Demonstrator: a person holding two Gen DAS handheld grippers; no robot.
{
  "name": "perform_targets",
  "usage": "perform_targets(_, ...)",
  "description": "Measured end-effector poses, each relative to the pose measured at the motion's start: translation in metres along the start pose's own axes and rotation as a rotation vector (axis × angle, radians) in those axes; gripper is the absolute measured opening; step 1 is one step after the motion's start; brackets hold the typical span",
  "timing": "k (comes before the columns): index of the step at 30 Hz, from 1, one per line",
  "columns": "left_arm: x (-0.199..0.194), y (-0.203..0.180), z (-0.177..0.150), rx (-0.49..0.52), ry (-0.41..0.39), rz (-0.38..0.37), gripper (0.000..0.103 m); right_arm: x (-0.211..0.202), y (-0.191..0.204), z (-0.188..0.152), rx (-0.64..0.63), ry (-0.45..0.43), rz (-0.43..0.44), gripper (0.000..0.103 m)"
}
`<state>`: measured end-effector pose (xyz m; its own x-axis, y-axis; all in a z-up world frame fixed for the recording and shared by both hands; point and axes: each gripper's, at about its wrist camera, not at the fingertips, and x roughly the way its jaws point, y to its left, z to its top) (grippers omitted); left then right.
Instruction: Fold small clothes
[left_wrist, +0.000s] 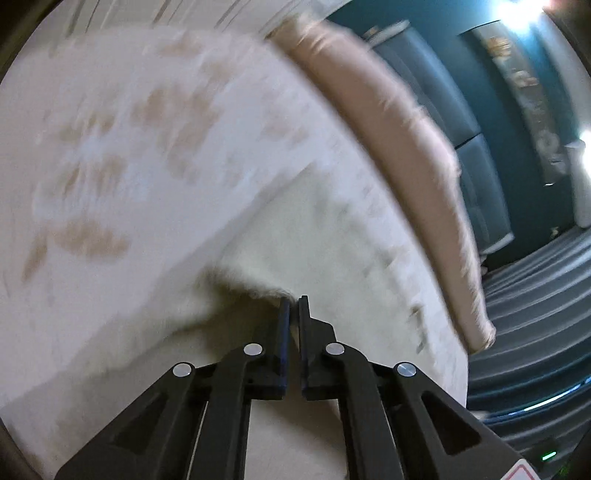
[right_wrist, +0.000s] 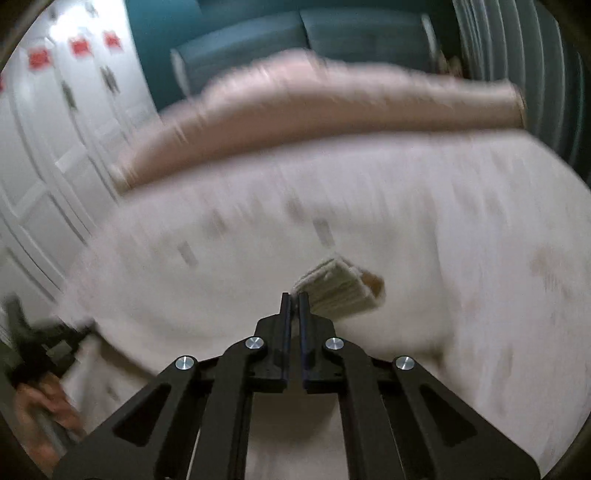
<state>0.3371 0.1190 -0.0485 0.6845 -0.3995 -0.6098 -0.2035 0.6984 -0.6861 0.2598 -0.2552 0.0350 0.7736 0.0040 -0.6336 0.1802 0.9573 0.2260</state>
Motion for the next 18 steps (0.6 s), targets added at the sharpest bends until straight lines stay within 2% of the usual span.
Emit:
perform_targets(1,-0.012,-0.012,0.006,0.039,-0.067,-0.024,0.000,-0.017,0.005,0.018,0.000,-0.080,0.053,0.003)
perform_targets(2,-0.018,-0.019,0.010,0.065,-0.107,-0.034,0.000,-0.038,0.007,0.036,0.003,-0.175,0.119,0.003)
perform_targets(4,-0.029,-0.031,0.015,0.109,-0.164,-0.050,0.000,-0.061,0.003,0.054,0.016,-0.300,0.214,0.003)
perform_targets(5,-0.028,-0.034,0.016,0.125,-0.168,-0.044,0.000,-0.065,-0.003,0.056,0.021,-0.342,0.219,0.003)
perform_targets(6,-0.021,-0.035,0.015,0.140,-0.150,-0.028,0.000,-0.059,-0.011,0.055,0.024,-0.343,0.188,0.003)
perform_targets(7,-0.014,-0.034,0.013,0.146,-0.129,-0.002,0.000,-0.043,-0.022,0.052,0.038,-0.303,0.141,0.003)
perform_targets(8,-0.003,-0.028,0.007,0.136,-0.091,0.022,0.000,-0.009,-0.043,0.041,0.078,-0.199,0.081,0.003)
perform_targets(9,0.003,-0.022,0.001,0.118,-0.055,0.023,0.000,0.020,-0.059,0.031,0.119,-0.105,0.042,0.003)
perform_targets(10,0.006,-0.016,-0.005,0.095,-0.027,0.019,0.000,0.055,-0.079,0.013,0.162,0.027,-0.010,0.003)
perform_targets(11,0.007,-0.011,-0.016,0.074,0.004,-0.012,0.000,0.083,-0.096,-0.010,0.183,0.137,-0.075,0.003)
perform_targets(12,0.004,-0.009,-0.022,0.068,0.018,-0.024,0.000,0.096,-0.107,-0.029,0.192,0.187,-0.091,0.003)
perform_targets(13,0.003,-0.008,-0.030,0.062,0.033,-0.033,0.002,0.100,-0.114,-0.041,0.205,0.205,-0.087,0.003)
perform_targets(16,0.011,-0.008,-0.047,0.059,0.103,-0.044,0.029,0.100,-0.125,-0.054,0.271,0.200,-0.040,0.003)
perform_targets(18,0.024,-0.007,-0.048,0.032,0.127,-0.025,0.031,0.100,-0.128,-0.053,0.282,0.202,-0.030,0.005)
